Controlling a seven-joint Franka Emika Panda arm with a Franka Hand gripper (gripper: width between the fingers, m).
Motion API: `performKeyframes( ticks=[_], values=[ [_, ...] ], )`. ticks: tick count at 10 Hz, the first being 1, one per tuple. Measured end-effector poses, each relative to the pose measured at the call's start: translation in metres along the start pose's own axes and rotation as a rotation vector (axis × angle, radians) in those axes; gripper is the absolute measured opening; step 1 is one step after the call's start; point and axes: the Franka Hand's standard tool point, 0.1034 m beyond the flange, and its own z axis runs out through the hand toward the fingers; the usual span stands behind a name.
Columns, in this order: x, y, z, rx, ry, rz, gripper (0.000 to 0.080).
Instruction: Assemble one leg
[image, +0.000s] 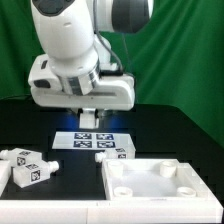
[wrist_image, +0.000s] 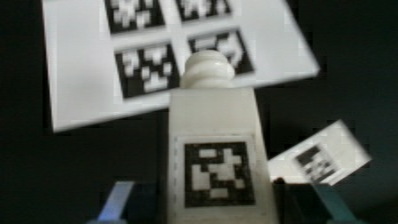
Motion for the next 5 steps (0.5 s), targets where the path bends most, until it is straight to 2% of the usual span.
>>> performKeyframes(
  ticks=[2,3,4,5],
  values=[
    [0.005,-0.008,-0.008,-0.006,0.144,0.014,0.0284],
    [0.005,-0.040,-0.023,-0.028,0.224,0.011,0.0284],
    [0.006,-0.061,-0.042,-0.020,0.272,-0.007,0.0284],
    [0.011,-0.086,-0.078,-0.014,0.375,-0.001,0.0284]
  ],
)
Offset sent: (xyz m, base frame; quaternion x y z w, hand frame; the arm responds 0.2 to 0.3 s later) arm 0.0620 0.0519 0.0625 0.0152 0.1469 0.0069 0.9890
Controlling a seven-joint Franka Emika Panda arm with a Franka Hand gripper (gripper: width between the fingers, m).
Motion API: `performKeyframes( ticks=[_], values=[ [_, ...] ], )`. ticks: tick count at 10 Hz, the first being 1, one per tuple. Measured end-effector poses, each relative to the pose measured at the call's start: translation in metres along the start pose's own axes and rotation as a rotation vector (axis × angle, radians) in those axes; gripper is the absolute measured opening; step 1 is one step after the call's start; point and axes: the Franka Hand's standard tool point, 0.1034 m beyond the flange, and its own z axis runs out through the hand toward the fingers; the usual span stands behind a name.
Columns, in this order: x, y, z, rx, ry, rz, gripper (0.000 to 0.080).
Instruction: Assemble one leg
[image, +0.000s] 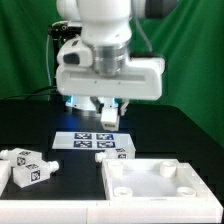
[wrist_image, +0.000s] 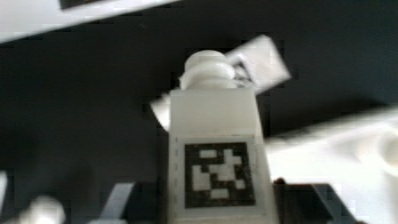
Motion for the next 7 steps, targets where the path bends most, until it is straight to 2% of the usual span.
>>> performKeyframes(
  ticks=[1,2,3,4,6,7],
  values=[
    [0.016,-0.012,-0.021,0.015,0.075,-0.012,0.0284],
    [0.016,0.000,-0.012,0.034,0.131,0.026,0.0284],
    [0.013,0.000,-0.008,0.036,0.186,0.021,0.0284],
    [0.014,-0.004,-0.009,0.040,0.225,0.011,0.0284],
    [0.031,-0.022,-0.011,0.022,0.406,-0.036,0.0284],
    [0.042,-0.028,-0.014,0.023,0.440,-0.046,0.0284]
  ],
)
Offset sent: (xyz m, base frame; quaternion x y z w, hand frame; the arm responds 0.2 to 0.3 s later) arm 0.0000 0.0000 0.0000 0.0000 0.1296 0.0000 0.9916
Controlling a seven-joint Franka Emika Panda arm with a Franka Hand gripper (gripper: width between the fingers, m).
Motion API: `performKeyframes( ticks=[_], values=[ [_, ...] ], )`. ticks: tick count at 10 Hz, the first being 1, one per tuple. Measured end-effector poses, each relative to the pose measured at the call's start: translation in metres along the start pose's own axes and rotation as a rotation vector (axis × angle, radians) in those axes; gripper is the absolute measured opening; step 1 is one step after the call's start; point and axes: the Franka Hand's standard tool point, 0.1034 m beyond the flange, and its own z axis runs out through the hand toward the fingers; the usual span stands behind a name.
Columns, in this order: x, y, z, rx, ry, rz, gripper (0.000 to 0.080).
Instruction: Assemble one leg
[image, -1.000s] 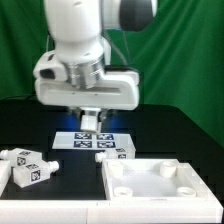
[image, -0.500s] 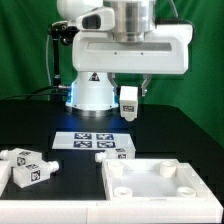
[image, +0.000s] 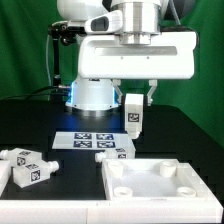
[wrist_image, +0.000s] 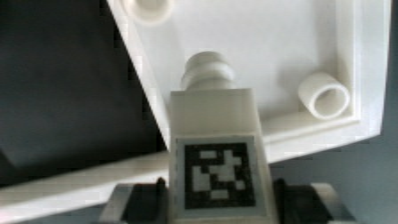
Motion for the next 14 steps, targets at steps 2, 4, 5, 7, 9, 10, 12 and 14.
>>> performKeyframes(
  ticks=[2,4,5,7,9,10,12,14],
  values=[
    [0.041,-0.021,0.000,0.032,0.196,-0.003,0.0284],
    [0.043,-0.026,-0.001,0.052,0.325,-0.015,0.0284],
    [0.040,-0.028,0.002,0.059,0.380,-0.018,0.0284],
    [0.037,-0.030,0.007,0.054,0.360,-0.029,0.0284],
    [0.026,-0.056,0.033,0.038,0.342,-0.122,0.0284],
    [0.029,-0.069,0.044,0.027,0.337,-0.167,0.0284],
    [0.032,-0.067,0.051,0.005,0.338,-0.219,0.0284],
    [0.031,-0.067,0.052,0.005,0.337,-0.220,0.0284]
  ],
)
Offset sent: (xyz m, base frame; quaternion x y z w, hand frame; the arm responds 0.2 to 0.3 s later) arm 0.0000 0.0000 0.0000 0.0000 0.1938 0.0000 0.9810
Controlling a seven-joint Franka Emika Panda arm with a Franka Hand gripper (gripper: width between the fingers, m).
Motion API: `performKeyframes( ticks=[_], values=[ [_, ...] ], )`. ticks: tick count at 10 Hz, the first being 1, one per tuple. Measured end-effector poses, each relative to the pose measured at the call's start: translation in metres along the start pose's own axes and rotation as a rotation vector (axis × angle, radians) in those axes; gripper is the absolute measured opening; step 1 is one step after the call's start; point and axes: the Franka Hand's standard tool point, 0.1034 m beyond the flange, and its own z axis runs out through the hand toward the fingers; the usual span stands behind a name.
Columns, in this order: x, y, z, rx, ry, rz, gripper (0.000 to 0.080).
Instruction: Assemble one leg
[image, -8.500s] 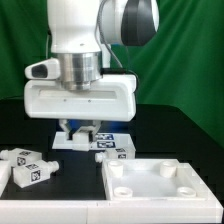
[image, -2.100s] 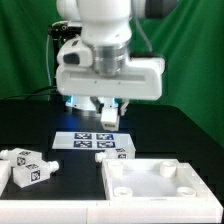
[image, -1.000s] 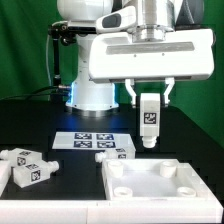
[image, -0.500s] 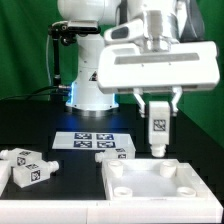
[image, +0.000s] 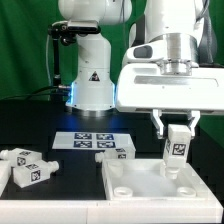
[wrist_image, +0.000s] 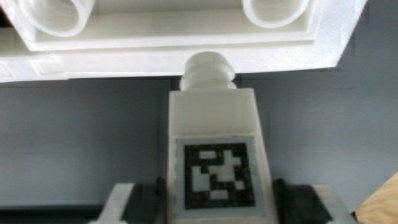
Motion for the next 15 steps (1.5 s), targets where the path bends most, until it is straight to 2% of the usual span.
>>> performKeyframes(
  ticks=[1,3,5,9,11,13,15],
  values=[
    [-0.001,-0.003,0.001,0.003,0.004,0.000,0.0284],
    [-0.006,-0.019,0.013,0.016,0.011,0.001,0.0284],
    [-0.018,-0.034,0.025,0.022,-0.007,0.004,0.0284],
    [-0.018,-0.034,0.023,0.023,-0.017,-0.009,0.0284],
    [-0.018,-0.035,0.014,0.030,-0.016,-0.006,0.0284],
    [-0.026,-0.035,0.012,0.030,-0.015,-0.009,0.0284],
    [-0.033,-0.033,0.017,0.024,-0.026,-0.013,0.0284]
  ],
)
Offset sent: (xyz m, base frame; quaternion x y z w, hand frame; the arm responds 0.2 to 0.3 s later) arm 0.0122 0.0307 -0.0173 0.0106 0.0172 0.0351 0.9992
